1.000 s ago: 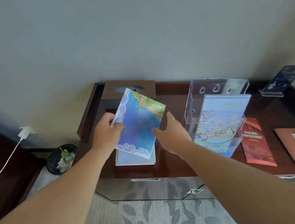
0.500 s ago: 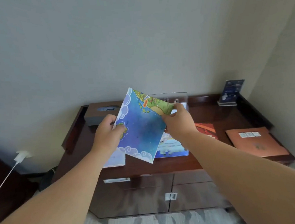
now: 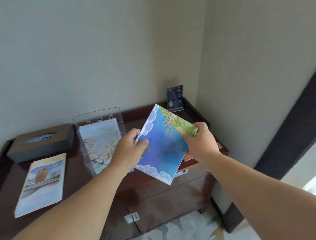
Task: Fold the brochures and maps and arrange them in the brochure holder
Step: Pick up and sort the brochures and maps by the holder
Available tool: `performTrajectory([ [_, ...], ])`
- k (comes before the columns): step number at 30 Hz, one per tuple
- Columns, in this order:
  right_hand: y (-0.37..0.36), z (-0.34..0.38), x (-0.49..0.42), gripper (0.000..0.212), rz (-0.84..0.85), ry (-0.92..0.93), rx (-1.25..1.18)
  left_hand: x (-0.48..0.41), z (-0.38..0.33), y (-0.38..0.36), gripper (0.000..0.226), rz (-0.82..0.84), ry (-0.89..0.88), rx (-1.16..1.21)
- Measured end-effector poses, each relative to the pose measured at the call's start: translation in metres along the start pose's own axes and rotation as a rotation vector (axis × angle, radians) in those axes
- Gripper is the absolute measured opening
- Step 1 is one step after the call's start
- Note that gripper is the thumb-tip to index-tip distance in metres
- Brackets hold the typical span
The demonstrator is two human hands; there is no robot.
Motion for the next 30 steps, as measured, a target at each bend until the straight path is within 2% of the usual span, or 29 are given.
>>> performTrajectory([
  [4, 0.020, -0.033, -0.022, 0.021, -0.020, -0.136, 0.035, -0.026, 0.005, -0.038, 0.007, 0.100, 0.014, -0.064],
  [7, 0.030, -0.054, -0.041, 0.011, -0.019, -0.166, 0.077, -0.049, 0.017, -0.061, 0.014, 0.183, 0.030, -0.086],
  [10, 0.031, -0.069, -0.059, 0.012, 0.034, -0.193, 0.087, -0.072, 0.031, -0.078, 0.021, 0.269, 0.049, -0.091],
  [13, 0.028, -0.082, -0.080, 0.029, 0.025, -0.236, 0.122, -0.096, 0.045, -0.086, 0.024, 0.315, 0.057, -0.104],
  [16, 0.027, -0.099, -0.103, 0.029, -0.009, -0.250, 0.321, -0.119, 0.059, -0.089, 0.023, 0.306, 0.074, -0.118],
  [20, 0.016, -0.115, -0.127, 0.033, 0.043, -0.259, 0.486, -0.141, 0.079, -0.098, 0.021, 0.325, 0.118, -0.136],
  [23, 0.007, -0.120, -0.151, 0.032, 0.066, -0.179, 0.618, -0.159, 0.089, -0.110, 0.015, 0.332, 0.142, -0.129],
  [25, 0.006, -0.128, -0.165, 0.044, 0.131, -0.138, 0.737, -0.168, 0.093, -0.117, 0.016, 0.325, 0.151, -0.138],
  [28, 0.006, -0.146, -0.174, 0.097, 0.321, -0.200, 0.871, -0.176, 0.095, -0.128, 0.022, 0.323, 0.156, -0.168],
  [30, 0.005, -0.157, -0.174, 0.112, 0.428, -0.149, 0.980, -0.180, 0.097, -0.132, 0.024, 0.312, 0.167, -0.200],
])
Point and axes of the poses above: each hand's wrist, its own x-axis away from the middle knuckle, its own y-axis out of the back of the hand, z = x × y, the point moved 2 cm from there along -x, towards the middle knuckle, and after that the axes turned 1 degree about x, right-handed, at the moved point
